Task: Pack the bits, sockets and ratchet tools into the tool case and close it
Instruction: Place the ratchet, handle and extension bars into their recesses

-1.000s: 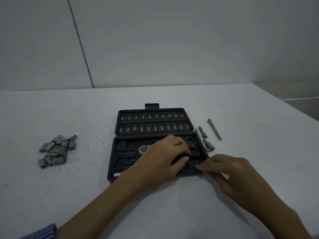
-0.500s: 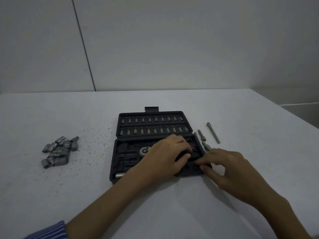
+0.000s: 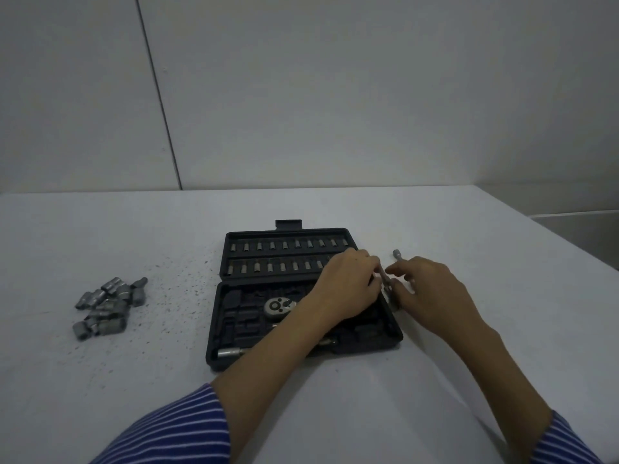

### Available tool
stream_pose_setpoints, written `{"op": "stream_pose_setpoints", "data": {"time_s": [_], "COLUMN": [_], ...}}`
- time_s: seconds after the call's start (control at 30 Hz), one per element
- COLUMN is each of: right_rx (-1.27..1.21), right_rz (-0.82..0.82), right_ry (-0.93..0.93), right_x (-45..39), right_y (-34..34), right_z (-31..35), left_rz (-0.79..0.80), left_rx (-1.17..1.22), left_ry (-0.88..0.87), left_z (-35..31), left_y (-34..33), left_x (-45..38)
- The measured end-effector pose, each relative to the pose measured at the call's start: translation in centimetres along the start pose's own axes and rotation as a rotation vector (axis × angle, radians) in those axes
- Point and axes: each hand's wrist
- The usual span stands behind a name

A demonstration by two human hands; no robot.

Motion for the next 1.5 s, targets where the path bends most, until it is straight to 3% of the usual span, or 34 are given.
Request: {"op": "stream_pose_setpoints", "data": {"time_s": [0.37,0.8,1.13,1.5], "right_rx": [0.075,0.062,-0.23,-0.57], "right_rz": [-0.033,-0.08,-0.157,-0.022], "right_ry": [-0.242,-0.225,-0.099,0.059], "right_x": [-2.6,-2.9,-2.5,-2.5], "right_y": [-1.9,-3.0,-0.9,1.6], "right_z": [-0.9,-1.4,-0.1,5.4], "left_rz": [0.061,0.081,-0.022,-0.195], "left_rx": [0.008,-0.048,0.109,0.201], "left_ry": [0.044,0.044,0.049,-0.042], "left_z": [0.0,-0.1,0.4,4.7], "left_y": [-1.9,-1.9,1.2,6.2], "left_x": [-2.6,-2.5,-1.9,2.8]}}
Point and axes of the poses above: each hand's wrist, its own x-axis away from the middle knuckle, its own y-axis out of the back of the hand, z = x × y, and after that the axes turned 11 degrees about x, right-handed
